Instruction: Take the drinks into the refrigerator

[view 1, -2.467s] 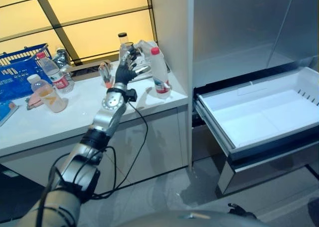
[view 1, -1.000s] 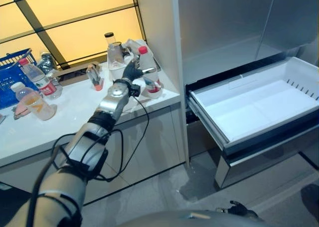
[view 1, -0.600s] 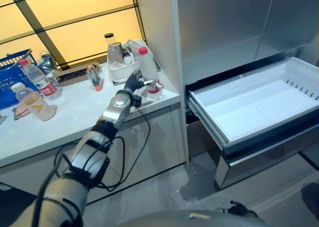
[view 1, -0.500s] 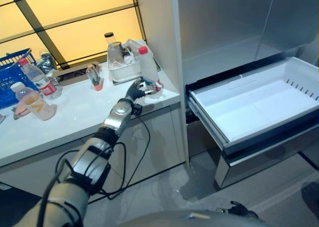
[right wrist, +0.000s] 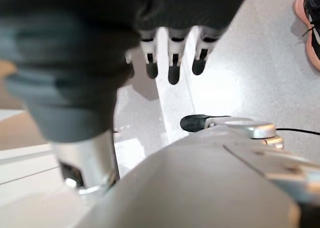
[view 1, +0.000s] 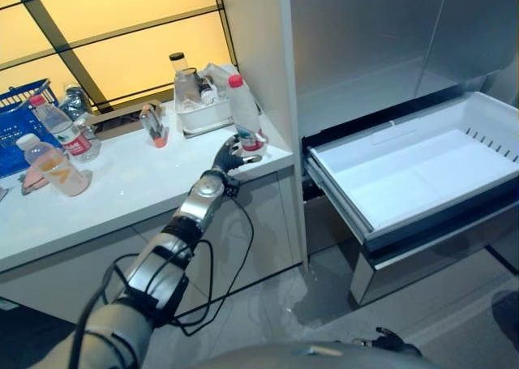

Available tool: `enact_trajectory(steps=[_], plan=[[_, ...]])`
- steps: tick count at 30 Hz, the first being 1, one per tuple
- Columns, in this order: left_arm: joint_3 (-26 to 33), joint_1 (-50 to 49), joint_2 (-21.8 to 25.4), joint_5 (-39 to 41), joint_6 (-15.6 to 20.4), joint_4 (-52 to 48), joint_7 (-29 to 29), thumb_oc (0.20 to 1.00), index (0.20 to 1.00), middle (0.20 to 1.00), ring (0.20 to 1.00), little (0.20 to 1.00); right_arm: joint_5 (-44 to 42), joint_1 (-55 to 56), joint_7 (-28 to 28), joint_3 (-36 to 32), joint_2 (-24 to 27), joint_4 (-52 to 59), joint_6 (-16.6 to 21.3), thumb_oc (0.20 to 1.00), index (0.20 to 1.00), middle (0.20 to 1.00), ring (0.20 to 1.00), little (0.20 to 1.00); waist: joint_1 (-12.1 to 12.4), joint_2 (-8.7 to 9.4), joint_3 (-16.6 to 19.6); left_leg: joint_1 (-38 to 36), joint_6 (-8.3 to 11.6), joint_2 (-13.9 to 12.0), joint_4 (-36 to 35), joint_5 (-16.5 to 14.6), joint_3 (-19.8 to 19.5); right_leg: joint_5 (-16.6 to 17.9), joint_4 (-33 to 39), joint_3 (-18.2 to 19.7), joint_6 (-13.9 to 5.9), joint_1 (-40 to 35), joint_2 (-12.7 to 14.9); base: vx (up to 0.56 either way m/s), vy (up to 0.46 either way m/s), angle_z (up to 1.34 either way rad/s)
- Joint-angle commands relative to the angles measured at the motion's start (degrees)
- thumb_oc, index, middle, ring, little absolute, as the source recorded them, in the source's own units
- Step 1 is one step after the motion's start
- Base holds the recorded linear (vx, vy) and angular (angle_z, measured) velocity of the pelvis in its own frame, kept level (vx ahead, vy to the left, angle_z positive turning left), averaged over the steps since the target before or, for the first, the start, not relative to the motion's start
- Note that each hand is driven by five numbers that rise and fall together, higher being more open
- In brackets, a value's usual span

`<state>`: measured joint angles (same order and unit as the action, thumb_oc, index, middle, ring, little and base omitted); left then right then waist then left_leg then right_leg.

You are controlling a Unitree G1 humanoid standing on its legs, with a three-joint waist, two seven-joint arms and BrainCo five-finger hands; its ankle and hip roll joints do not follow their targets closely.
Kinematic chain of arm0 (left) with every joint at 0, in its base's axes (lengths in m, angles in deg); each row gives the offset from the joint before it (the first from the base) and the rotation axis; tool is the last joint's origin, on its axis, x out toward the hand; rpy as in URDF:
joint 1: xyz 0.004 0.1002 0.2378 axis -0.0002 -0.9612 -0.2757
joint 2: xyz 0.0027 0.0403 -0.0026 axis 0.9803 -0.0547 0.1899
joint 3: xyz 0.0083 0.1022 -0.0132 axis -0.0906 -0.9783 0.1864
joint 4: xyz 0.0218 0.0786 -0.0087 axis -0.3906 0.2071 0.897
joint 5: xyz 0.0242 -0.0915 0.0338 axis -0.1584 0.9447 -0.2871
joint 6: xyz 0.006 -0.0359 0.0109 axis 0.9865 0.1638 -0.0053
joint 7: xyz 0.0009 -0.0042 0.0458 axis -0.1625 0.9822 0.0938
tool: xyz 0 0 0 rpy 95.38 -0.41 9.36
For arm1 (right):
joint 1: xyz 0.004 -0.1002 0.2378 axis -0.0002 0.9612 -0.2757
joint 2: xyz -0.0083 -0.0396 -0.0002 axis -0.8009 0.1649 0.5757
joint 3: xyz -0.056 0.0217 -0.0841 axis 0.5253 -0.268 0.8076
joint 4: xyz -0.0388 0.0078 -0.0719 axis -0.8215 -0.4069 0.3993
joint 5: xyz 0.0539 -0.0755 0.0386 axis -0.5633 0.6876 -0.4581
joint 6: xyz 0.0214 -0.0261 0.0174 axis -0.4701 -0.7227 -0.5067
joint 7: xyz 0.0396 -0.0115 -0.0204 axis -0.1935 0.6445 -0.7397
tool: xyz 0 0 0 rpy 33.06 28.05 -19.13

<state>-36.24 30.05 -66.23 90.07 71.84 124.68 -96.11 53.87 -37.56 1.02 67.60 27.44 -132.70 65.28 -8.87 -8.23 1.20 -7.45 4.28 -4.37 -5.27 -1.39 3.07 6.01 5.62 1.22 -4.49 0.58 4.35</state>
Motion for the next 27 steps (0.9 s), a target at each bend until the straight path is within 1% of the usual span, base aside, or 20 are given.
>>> enact_trajectory(steps=[1, 2, 5, 6, 9, 10, 11, 12, 13, 15, 16, 17, 18, 23, 24, 27], plan=[[1.49, 10.71, -3.97, -0.16, 2.18, 8.38, -0.63, 1.000, 1.000, 1.000, 1.000, 1.000, -2.20, -1.50, 0.64, 0.93, -1.73, -1.99, 1.85, 1.000, 1.000, 1.000, 1.000, 1.000, -3.37, 4.49, 0.75, -0.07, -2.22, 3.29, 0.53, -2.86, 0.54, -4.76, -1.03, 1.76, -3.07, -3.59, 2.46, 0.00, -0.001, -0.05], [1.50, 10.74, -3.99, -0.16, 2.19, 8.40, -0.63, 1.000, 1.000, 1.000, 1.000, 1.000, -2.20, -1.51, 0.64, 0.92, -1.72, -1.99, 1.85, 1.000, 1.000, 1.000, 1.000, 1.000, -3.35, 4.48, 0.74, -0.07, -2.22, 3.29, 0.53, -2.86, 0.55, -4.76, -1.03, 1.77, -3.07, -3.58, 2.45, 0.00, 0.002, -0.10], [2.28, 13.61, -5.02, 0.55, 2.33, 10.88, -2.61, 1.000, 1.000, 1.000, 1.000, 1.000, -3.09, -1.84, 1.25, 0.97, -1.31, -1.11, 2.12, 1.000, 1.000, 1.000, 1.000, 1.000, -4.46, 3.86, 0.14, 0.08, -2.14, 3.16, 0.49, -2.77, 1.30, -4.49, -1.06, 2.63, -3.01, -2.81, 2.28, 0.00, 0.002, -0.17], [2.30, 13.64, -5.03, 0.55, 2.34, 10.90, -2.60, 1.000, 1.000, 1.000, 1.000, 1.000, -3.09, -1.86, 1.25, 0.96, -1.30, -1.10, 2.12, 1.000, 1.000, 1.000, 1.000, 1.000, -4.45, 3.84, 0.12, 0.09, -2.13, 3.16, 0.49, -2.77, 1.31, -4.48, -1.06, 2.64, -3.01, -2.80, 2.27, -0.01, 0.003, -0.20], [1.92, 14.78, -5.35, 0.30, 2.32, 11.75, -1.88, 1.000, 1.000, 1.000, 1.000, 1.000, -3.35, -1.27, 1.36, 0.68, -0.93, -0.96, 2.23, 1.000, 1.000, 1.000, 1.000, 1.000, -5.61, 3.35, -0.22, 0.28, -1.97, 3.04, 0.44, -2.73, 2.36, -4.15, -1.07, 3.79, -3.03, -1.98, 2.02, -0.01, 0.001, -0.11], [1.93, 14.79, -5.35, 0.30, 2.33, 11.76, -1.88, 1.000, 1.000, 1.000, 1.000, 1.000, -3.34, -1.27, 1.36, 0.67, -0.92, -0.96, 2.22, 1.000, 1.000, 1.000, 1.000, 1.000, -5.58, 3.34, -0.22, 0.28, -1.97, 3.03, 0.44, -2.74, 2.38, -4.14, -1.07, 3.82, -3.03, -1.97, 2.01, -0.03, -0.002, -0.14], [2.62, 15.40, -3.58, -0.10, 3.02, 10.53, -1.47, 1.000, 1.000, 1.000, 1.000, 1.000, -3.65, 2.60, 0.00, -0.35, 1.00, 0.90, 3.16, 1.000, 1.000, 1.000, 1.000, 1.000, -6.99, 3.26, -0.63, 0.43, -1.78, 2.95, 0.39, -2.66, 3.36, -3.79, -1.18, 4.75, -3.06, -0.99, 1.77, -0.02, 0.004, -0.08], [2.62, 15.39, -3.58, -0.10, 3.01, 10.53, -1.47, 1.000, 1.000, 1.000, 1.000, 1.000, -3.64, 2.62, 0.02, -0.35, 0.99, 0.92, 3.15, 1.000, 1.000, 1.000, 1.000, 1.000, -6.95, 3.26, -0.63, 0.42, -1.78, 2.94, 0.38, -2.67, 3.41, -3.79, -1.19, 4.80, -3.06, -0.97, 1.76, -0.05, 0.015, -0.12], [2.90, 16.10, -3.20, -1.61, 2.97, 11.64, -1.36, 1.000, 1.000, 1.000, 1.000, 1.000, -2.77, 3.47, 0.18, -0.39, 1.13, 1.71, 3.63, 1.000, 1.000, 1.000, 1.000, 1.000, -7.83, 3.21, -1.04, 0.65, -1.71, 2.92, 0.36, -2.60, 4.20, -3.58, -1.25, 5.76, -3.10, -0.31, 1.58, -0.02, 0.011, -0.15], [3.12, 16.47, -3.72, -2.28, 2.92, 12.60, -1.51, 1.000, 1.000, 1.000, 1.000, 1.000, -2.90, 4.06, 0.25, -0.95, 1.16, 1.87, 3.94, 1.000, 1.000, 1.000, 1.000, 1.000, -8.09, 3.11, -1.32, 0.84, -1.72, 2.91, 0.42, -2.55, 4.42, -3.49, -1.31, 6.09, -3.11, 0.03, 1.53, -0.03, 0.006, -0.25], [2.99, 16.39, -4.33, -2.32, 3.07, 12.71, -1.57, 0.617, 0.617, 0.617, 0.617, 0.617, -2.92, 4.24, 0.34, -1.22, 1.20, 1.64, 3.98, 1.000, 1.000, 1.000, 1.000, 1.000, -8.36, 3.04, -1.41, 0.85, -1.73, 2.89, 0.42, -2.53, 4.57, -3.41, -1.37, 6.22, -3.11, 0.30, 1.49, -0.01, -0.002, -0.16], [2.99, 16.39, -4.35, -2.32, 3.07, 12.71, -1.58, 0.498, 0.498, 0.498, 0.498, 0.498, -2.92, 4.25, 0.34, -1.23, 1.21, 1.64, 3.98, 1.000, 1.000, 1.000, 1.000, 1.000, -8.34, 3.02, -1.40, 0.86, -1.73, 2.89, 0.42, -2.54, 4.59, -3.41, -1.37, 6.24, -3.11, 0.31, 1.48, 0.00, 0.000, 0.00], [3.04, 15.65, -5.39, -1.65, 3.42, 12.33, -1.40, 0.200, 0.200, 0.200, 0.200, 0.200, -2.90, 4.37, 0.26, -1.66, 1.23, 0.96, 3.93, 1.000, 1.000, 1.000, 1.000, 1.000, -8.65, 2.95, -1.53, 0.92, -1.73, 2.85, 0.39, -2.52, 4.74, -3.34, -1.37, 6.51, -3.08, 0.51, 1.43, 0.00, 0.000, 0.00], [2.50, 13.88, -7.26, -0.68, 3.77, 11.68, -1.00, 0.200, 0.200, 0.200, 0.200, 0.200, -3.00, 3.85, 0.52, -1.81, 1.18, 0.53, 3.86, 1.000, 1.000, 1.000, 1.000, 1.000, -8.99, 2.91, -1.75, 1.09, -1.73, 2.83, 0.32, -2.48, 4.91, -3.19, -1.26, 6.73, -3.04, 0.83, 1.38, 0.00, 0.000, -0.04], [2.20, 13.20, -8.56, -0.54, 4.03, 11.27, -0.80, 0.200, 0.200, 0.200, 0.200, 0.200, -2.92, 3.90, 0.61, -1.85, 1.15, 0.64, 4.03, 1.000, 1.000, 1.000, 1.000, 1.000, -9.23, 2.93, -1.90, 1.23, -1.70, 2.85, 0.28, -2.45, 5.03, -3.06, -1.20, 6.84, -3.03, 1.01, 1.47, -0.01, 0.000, -0.08], [1.82, 12.38, -9.75, -0.31, 4.43, 10.58, -1.00, 0.200, 0.200, 0.200, 0.200, 0.200, -3.12, 4.24, 1.01, -2.01, 0.82, 1.21, 4.33, 1.000, 1.000, 1.000, 1.000, 1.000, -9.22, 3.11, -1.99, 1.50, -1.69, 2.86, 0.27, -2.34, 4.99, -2.98, -1.11, 6.80, -2.98, 1.09, 1.48, -0.01, -0.015, -0.07]])
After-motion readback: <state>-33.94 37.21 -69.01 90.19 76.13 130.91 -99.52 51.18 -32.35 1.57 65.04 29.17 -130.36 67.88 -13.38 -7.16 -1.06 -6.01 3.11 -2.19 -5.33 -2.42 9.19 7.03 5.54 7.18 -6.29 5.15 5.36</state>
